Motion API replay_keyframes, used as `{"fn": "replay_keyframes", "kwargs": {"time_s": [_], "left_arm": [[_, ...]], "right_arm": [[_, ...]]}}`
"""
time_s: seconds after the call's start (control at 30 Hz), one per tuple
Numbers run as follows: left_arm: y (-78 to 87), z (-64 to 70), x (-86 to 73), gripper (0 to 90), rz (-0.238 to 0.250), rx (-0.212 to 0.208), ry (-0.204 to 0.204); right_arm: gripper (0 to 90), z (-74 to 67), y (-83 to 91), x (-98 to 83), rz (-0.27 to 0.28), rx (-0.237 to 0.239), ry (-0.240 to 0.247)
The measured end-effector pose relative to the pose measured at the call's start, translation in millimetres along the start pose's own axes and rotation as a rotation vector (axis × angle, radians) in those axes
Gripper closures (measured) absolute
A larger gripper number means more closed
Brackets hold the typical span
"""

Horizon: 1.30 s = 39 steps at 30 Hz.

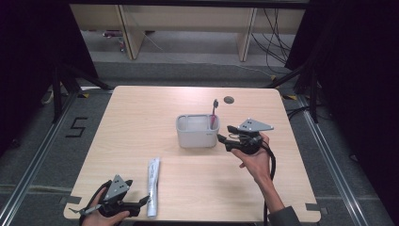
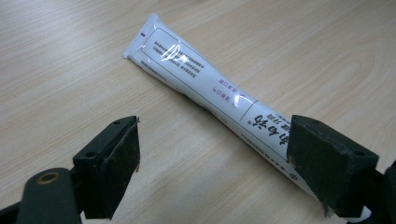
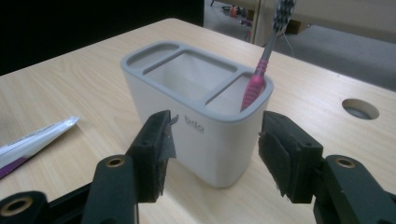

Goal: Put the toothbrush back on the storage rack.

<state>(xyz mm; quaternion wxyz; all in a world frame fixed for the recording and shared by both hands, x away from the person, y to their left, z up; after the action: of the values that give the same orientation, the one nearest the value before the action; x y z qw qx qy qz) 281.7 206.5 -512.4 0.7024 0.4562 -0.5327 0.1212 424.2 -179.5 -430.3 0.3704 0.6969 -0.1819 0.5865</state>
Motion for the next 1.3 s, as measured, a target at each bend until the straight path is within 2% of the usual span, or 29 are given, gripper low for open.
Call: {"fn": "replay_keyframes", "kwargs": {"time_s": [0.07,0.1,0.17,0.3,0.33,0.43,0.47,0.6,0.63,0.7,0.73,0.87,0.93,0.97,1.0,1.03,1.07,1.13,1.2,1.23,1.3], "left_arm": [[-0.1,0.0,0.1,16.8,-0.001,-0.001,-0.003],[-0.1,0.1,0.1,16.8,0.001,0.000,-0.002],[0.2,-0.2,0.4,16.8,0.003,0.000,-0.003],[-0.1,-0.6,0.1,16.8,0.010,0.000,-0.001],[-0.3,-0.4,0.1,16.8,0.012,-0.002,-0.001],[0.4,0.5,0.7,16.8,0.005,-0.001,-0.002],[0.5,0.5,0.8,16.8,0.004,-0.001,-0.002],[-0.1,0.3,0.5,16.8,0.014,-0.004,0.003],[0.3,0.4,0.7,16.8,0.010,-0.002,0.004],[0.3,0.4,0.9,16.8,0.009,-0.003,0.003],[0.3,0.3,1.0,16.8,0.009,-0.005,0.003],[0.2,0.5,1.4,16.8,0.004,-0.004,0.004],[-1.3,1.2,1.3,16.8,0.019,-0.003,0.002],[-0.9,1.7,1.9,16.8,0.011,-0.014,-0.001],[-0.7,2.6,2.4,16.8,0.008,-0.013,0.000],[-0.8,2.9,2.8,16.8,0.007,-0.013,-0.003],[-1.4,2.8,2.8,16.8,0.008,-0.016,-0.001],[-1.7,1.8,2.6,16.8,0.004,-0.006,0.002],[-1.7,1.3,2.6,16.8,0.004,-0.005,0.005],[-1.6,1.6,2.8,16.8,0.005,-0.007,0.005],[-1.4,2.0,2.8,16.8,0.004,-0.009,0.003]], "right_arm": [[43.9,-1.6,1.8,-4.5,-0.008,0.001,0.002],[43.6,-1.1,3.6,-5.8,-0.018,0.001,0.020],[43.4,-4.1,6.5,-8.7,-0.024,-0.005,-0.013],[42.4,-6.4,12.7,-13.0,-0.035,0.010,0.002],[42.3,-8.7,13.6,-15.0,-0.028,0.007,-0.017],[41.8,-9.1,17.1,-19.8,-0.030,0.018,0.017],[41.5,-11.5,19.2,-21.8,-0.039,0.012,-0.013],[39.6,-11.9,24.3,-27.2,-0.034,0.013,0.013],[38.9,-14.0,25.6,-28.8,-0.047,0.018,-0.013],[36.6,-14.4,27.6,-32.7,-0.035,0.008,-0.006],[35.3,-15.7,29.5,-34.4,-0.051,0.015,-0.029],[31.1,-15.3,33.4,-42.4,-0.039,-0.004,-0.037],[29.2,-15.5,35.2,-46.4,-0.033,0.012,-0.062],[28.5,-16.7,36.3,-49.2,-0.027,-0.007,-0.085],[27.9,-14.3,38.2,-50.9,-0.036,-0.008,-0.063],[27.3,-14.5,38.6,-53.7,-0.034,-0.012,-0.074],[26.4,-15.3,40.9,-56.3,-0.057,-0.016,-0.097],[26.0,-12.2,42.8,-58.7,-0.053,-0.017,-0.065],[24.7,-13.6,46.3,-61.7,-0.073,-0.025,-0.095],[24.5,-11.3,46.6,-63.1,-0.059,-0.033,-0.068],[24.5,-10.6,50.1,-64.2,-0.061,-0.029,-0.069]]}}
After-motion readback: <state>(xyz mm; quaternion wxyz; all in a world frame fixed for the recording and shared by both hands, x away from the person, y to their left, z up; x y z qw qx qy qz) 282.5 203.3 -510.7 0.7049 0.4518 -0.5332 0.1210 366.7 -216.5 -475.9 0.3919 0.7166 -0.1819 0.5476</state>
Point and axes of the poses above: each handheld gripper's, and its own axes: y roughly backward along the jaws, x roughly out of its top, z roughly to its right, the point moved 2 cm from there along -y, roughly forward along the jaws, and after that the axes turned 9 degrees about z, right-handed, at the moved point
